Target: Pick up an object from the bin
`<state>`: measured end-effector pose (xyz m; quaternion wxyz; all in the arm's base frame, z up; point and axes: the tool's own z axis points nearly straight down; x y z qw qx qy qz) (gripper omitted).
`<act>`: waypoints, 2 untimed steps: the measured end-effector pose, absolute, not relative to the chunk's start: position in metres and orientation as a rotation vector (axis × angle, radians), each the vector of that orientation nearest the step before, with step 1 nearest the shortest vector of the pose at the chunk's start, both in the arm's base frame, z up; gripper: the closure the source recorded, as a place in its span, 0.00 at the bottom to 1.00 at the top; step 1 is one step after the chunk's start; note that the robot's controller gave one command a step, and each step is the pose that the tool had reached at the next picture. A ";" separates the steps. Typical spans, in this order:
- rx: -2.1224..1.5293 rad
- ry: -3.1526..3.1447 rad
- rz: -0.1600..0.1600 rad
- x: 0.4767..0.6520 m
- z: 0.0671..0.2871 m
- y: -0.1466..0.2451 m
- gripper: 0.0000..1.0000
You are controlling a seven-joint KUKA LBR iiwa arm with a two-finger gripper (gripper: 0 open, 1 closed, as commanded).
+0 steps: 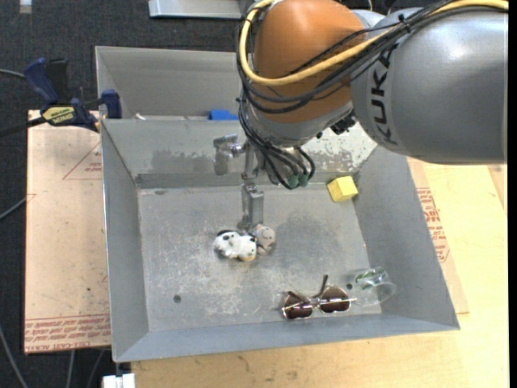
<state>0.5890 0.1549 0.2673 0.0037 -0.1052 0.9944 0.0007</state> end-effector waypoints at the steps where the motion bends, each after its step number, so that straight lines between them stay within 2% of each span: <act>1: -0.650 3.070 0.002 0.561 0.239 0.179 0.00; 2: -0.546 3.094 0.006 0.552 0.226 0.184 0.00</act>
Offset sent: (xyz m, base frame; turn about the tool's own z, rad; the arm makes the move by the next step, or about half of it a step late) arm -0.0311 0.0066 -0.0481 -0.1416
